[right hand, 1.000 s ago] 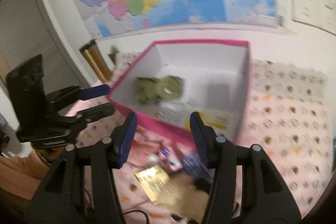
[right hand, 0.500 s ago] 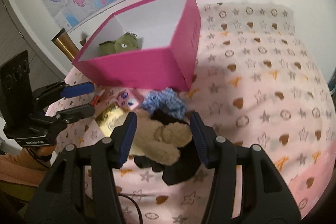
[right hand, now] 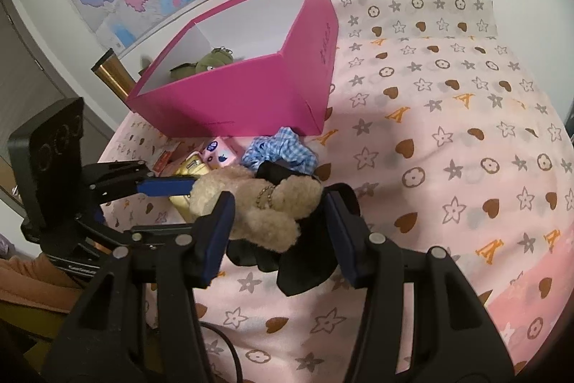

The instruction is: Organize soft objects

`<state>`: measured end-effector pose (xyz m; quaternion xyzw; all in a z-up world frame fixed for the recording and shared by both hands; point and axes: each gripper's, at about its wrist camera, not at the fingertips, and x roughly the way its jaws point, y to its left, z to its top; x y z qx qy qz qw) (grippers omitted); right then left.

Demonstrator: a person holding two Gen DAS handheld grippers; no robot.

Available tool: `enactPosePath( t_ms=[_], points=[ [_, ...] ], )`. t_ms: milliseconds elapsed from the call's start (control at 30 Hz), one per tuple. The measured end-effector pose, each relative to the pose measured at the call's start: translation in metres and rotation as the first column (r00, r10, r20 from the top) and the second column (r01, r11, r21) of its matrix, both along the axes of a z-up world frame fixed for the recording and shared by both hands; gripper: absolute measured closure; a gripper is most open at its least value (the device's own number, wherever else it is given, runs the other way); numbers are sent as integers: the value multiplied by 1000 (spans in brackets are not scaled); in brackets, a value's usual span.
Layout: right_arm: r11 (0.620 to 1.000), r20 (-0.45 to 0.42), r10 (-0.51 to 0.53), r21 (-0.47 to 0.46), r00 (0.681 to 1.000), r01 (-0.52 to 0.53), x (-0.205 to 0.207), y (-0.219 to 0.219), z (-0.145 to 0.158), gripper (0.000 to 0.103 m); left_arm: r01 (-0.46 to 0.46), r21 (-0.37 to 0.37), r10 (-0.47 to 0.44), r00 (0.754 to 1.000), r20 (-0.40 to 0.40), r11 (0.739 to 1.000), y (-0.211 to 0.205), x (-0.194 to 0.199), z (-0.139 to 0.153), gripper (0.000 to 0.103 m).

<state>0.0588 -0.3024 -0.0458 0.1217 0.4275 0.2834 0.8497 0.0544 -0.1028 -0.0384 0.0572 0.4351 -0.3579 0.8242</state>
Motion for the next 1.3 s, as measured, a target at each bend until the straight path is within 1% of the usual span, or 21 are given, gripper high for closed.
enactPosePath(
  t_ms=[33, 67, 133, 200, 233, 333, 400, 467, 633, 700, 800, 933, 1033, 1233, 1300],
  points=[
    [1000, 5, 2, -2, 1000, -2, -1, 1, 0, 51, 8, -11, -8, 1000, -15, 1000, -1, 1, -1, 51],
    [1000, 10, 4, -5, 1000, -4, -2, 2, -1, 62, 14, -19, -14, 999, -30, 1000, -1, 3, -3, 51],
    [1000, 26, 11, -25, 1000, -10, -3, 7, 0, 72, 11, -37, -13, 998, -53, 999, -1, 6, -6, 53],
    [999, 40, 4, -42, 999, -2, -4, 8, 1, 77, 5, -61, -9, 997, -74, 998, 0, 8, -6, 55],
    [999, 47, 6, -39, 999, -4, -5, 8, 2, 80, -2, -74, -4, 996, -84, 997, 2, 9, -6, 60],
    [999, 68, 12, -42, 998, -9, -7, 10, 7, 82, -33, -108, 21, 993, -112, 994, 7, 12, -6, 64],
    [999, 80, 21, -30, 997, -19, -9, 12, 12, 83, -54, -127, 37, 991, -127, 990, 9, 14, -6, 64],
    [999, 105, 28, -42, 994, -24, -12, 15, 20, 83, -72, -144, 54, 990, -128, 987, 13, 14, -2, 64],
    [999, 160, 47, -24, 986, -44, -14, 18, 43, 83, -91, -186, 82, 995, -56, 978, 25, 7, 27, 64],
    [998, 188, 59, -7, 980, -59, -12, 20, 55, 83, -99, -194, 97, 995, -23, 976, 29, 7, 40, 64],
    [998, 231, 68, -8, 971, -68, -5, 25, 72, 83, -111, -206, 120, 992, 29, 972, 38, 9, 59, 64],
    [997, 279, 74, -4, 957, -76, 14, 35, 90, 83, -139, -195, 158, 984, 85, 971, 44, 17, 77, 64],
    [997, 289, 77, 8, 954, -83, 33, 40, 97, 83, -173, -175, 195, 974, 118, 969, 46, 28, 86, 64],
    [996, 271, 72, 30, 960, -83, 72, 48, 98, 83, -230, -152, 250, 960, 125, 961, 52, 57, 91, 64],
    [996, 264, 73, 21, 962, -81, 83, 51, 96, 83, -243, -141, 261, 957, 126, 960, 53, 66, 90, 64]
  ],
)
